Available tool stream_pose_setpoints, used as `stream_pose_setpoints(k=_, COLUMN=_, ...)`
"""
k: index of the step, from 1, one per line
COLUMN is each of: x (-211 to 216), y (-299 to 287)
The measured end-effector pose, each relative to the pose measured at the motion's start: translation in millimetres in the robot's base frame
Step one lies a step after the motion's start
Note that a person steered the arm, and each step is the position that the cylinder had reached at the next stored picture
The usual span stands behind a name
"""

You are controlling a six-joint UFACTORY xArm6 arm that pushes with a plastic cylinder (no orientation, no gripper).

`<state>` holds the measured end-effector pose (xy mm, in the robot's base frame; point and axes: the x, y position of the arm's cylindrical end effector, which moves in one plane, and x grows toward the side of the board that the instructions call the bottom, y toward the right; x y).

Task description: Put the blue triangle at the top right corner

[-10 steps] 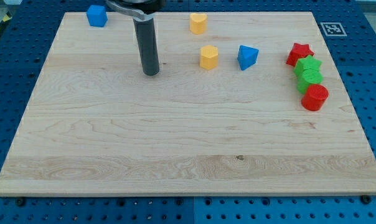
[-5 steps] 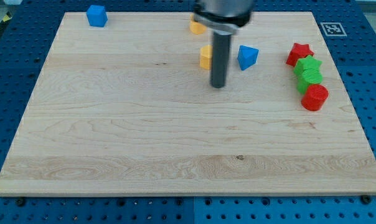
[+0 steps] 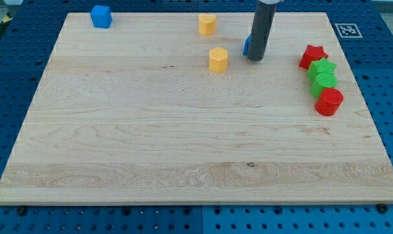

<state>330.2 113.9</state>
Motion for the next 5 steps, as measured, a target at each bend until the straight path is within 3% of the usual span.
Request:
stream_pose_setpoints(k=3, x=-13.6, y=-40.4)
stream_pose_setpoints(k=5, x=-20.6, y=-35.3)
